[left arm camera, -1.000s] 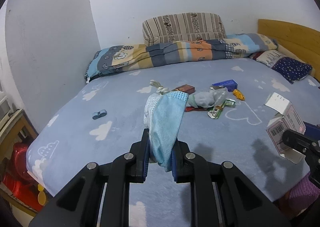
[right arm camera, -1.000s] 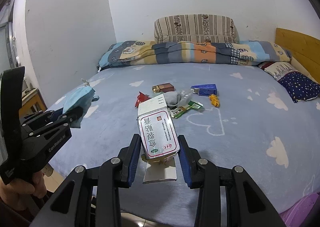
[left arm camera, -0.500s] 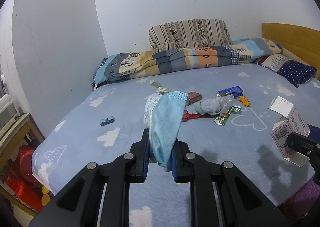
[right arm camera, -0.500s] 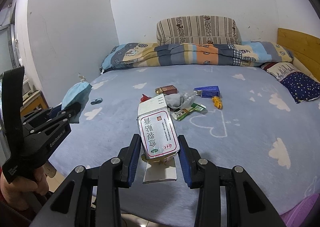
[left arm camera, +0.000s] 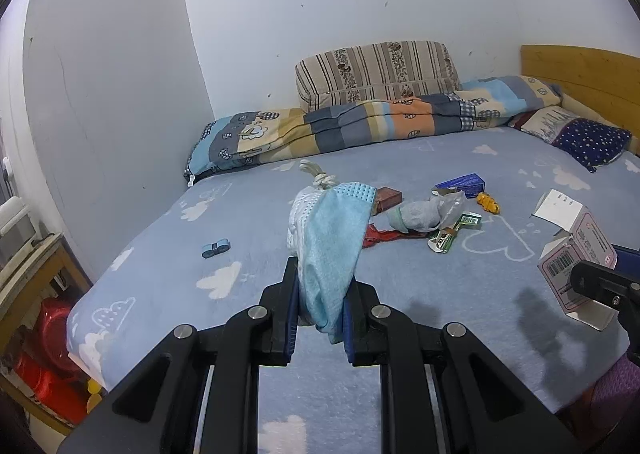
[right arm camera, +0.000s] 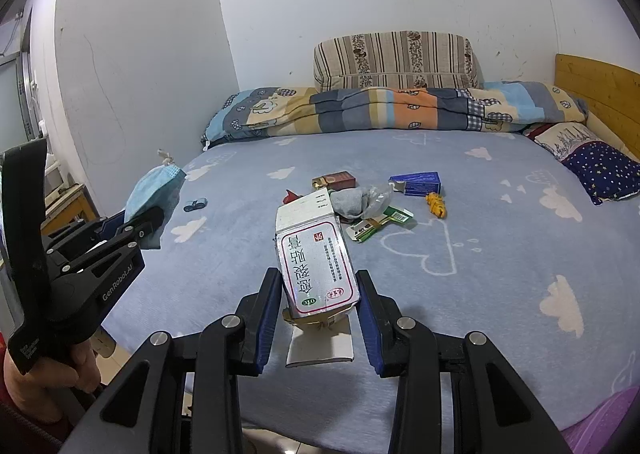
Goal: Collect trash
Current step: 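Lift the medicine box with the right tool while the left tool lifts the mask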
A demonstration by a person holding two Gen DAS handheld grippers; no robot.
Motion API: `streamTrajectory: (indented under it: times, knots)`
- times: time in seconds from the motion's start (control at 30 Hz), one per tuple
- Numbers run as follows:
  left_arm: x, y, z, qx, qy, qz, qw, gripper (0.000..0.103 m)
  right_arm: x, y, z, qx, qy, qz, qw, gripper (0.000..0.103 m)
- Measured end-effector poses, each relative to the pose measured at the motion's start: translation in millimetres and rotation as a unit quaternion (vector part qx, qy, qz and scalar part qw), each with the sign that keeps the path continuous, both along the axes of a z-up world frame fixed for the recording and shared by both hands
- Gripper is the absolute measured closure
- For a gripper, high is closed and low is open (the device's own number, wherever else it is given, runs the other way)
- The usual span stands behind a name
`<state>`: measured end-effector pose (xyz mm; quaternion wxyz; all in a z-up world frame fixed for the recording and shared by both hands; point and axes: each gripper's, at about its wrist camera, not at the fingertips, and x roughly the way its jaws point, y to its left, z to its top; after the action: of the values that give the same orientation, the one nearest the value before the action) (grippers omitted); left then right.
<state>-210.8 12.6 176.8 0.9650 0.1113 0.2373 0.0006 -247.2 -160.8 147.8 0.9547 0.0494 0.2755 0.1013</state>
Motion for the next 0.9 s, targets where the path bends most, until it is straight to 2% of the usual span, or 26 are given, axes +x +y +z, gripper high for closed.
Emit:
streamTrajectory:
  times: [0.9]
  knots:
    - [0.0,0.1,-2.8,-0.008,0.014,-0.023,0.9996,0.086,2.4,-2.2,-2.0,0.020,0.010,-0.010,1.000,0.064]
